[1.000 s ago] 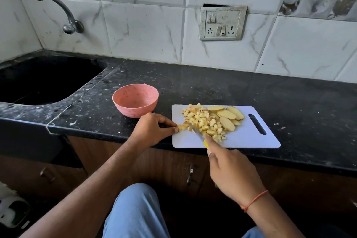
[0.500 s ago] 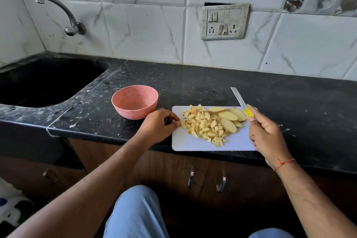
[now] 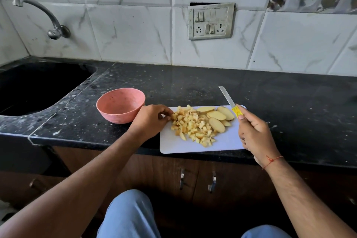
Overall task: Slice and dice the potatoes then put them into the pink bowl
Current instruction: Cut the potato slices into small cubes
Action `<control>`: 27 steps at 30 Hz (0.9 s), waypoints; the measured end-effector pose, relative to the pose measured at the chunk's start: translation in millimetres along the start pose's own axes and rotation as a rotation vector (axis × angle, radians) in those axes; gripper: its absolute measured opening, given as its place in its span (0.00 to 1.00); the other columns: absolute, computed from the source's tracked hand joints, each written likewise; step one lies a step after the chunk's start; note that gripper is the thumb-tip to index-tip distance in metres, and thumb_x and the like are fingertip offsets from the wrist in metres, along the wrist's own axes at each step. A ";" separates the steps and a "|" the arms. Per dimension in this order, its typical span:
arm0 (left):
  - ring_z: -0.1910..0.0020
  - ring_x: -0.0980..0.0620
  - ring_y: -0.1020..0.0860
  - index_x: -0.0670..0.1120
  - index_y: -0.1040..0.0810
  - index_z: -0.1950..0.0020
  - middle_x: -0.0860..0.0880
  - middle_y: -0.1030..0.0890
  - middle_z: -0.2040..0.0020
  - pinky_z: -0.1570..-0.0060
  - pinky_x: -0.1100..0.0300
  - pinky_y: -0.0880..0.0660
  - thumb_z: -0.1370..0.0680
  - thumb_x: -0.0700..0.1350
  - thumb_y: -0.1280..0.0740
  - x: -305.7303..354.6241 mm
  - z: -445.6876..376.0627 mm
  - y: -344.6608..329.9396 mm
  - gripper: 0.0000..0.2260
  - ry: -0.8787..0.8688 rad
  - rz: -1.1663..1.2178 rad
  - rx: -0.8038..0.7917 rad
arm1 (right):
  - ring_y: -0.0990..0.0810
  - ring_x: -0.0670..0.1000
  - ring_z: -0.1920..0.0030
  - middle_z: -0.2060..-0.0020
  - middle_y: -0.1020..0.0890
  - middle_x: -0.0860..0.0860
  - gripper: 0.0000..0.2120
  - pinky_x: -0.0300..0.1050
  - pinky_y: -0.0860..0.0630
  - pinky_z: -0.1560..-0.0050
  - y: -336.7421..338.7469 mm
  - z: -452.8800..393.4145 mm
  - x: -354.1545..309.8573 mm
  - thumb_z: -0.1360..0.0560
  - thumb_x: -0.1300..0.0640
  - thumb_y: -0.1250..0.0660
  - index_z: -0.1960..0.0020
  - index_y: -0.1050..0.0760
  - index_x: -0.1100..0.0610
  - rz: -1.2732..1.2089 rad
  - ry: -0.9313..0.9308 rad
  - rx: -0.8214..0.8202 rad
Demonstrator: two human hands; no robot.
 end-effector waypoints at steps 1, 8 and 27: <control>0.51 0.63 0.18 0.53 0.12 0.41 0.59 0.13 0.46 0.49 0.66 0.23 0.20 0.45 0.25 2.0 0.7 2.1 0.09 -0.014 -0.020 0.005 | 0.40 0.46 0.73 0.72 0.37 0.49 0.19 0.38 0.40 0.75 0.2 0.7 -0.8 0.13 0.56 0.40 0.31 0.24 0.34 -0.010 0.002 0.003; 0.38 0.60 0.25 0.62 0.16 0.35 0.62 0.21 0.36 0.36 0.63 0.27 0.23 0.50 0.22 33.4 13.8 5.7 0.17 -0.380 -0.097 -0.114 | 0.40 0.46 0.72 0.72 0.37 0.48 0.21 0.38 0.39 0.75 -0.5 5.0 -7.1 0.13 0.56 0.40 0.37 0.23 0.29 -0.058 0.018 0.006; 0.40 0.51 0.23 0.56 0.17 0.39 0.58 0.20 0.38 0.44 0.49 0.22 0.16 0.52 0.32 70.1 37.2 -27.3 0.08 -0.622 -0.292 -0.076 | 0.40 0.47 0.71 0.71 0.37 0.48 0.18 0.41 0.41 0.73 5.2 3.5 0.1 0.13 0.54 0.40 0.31 0.27 0.33 -0.066 -0.029 0.026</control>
Point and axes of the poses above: each hand's wrist, its own z-axis away from the middle knuckle, its own y-axis out of the back of the hand, x = y × z, the point moved 8 cm from there along -z, towards the middle knuckle
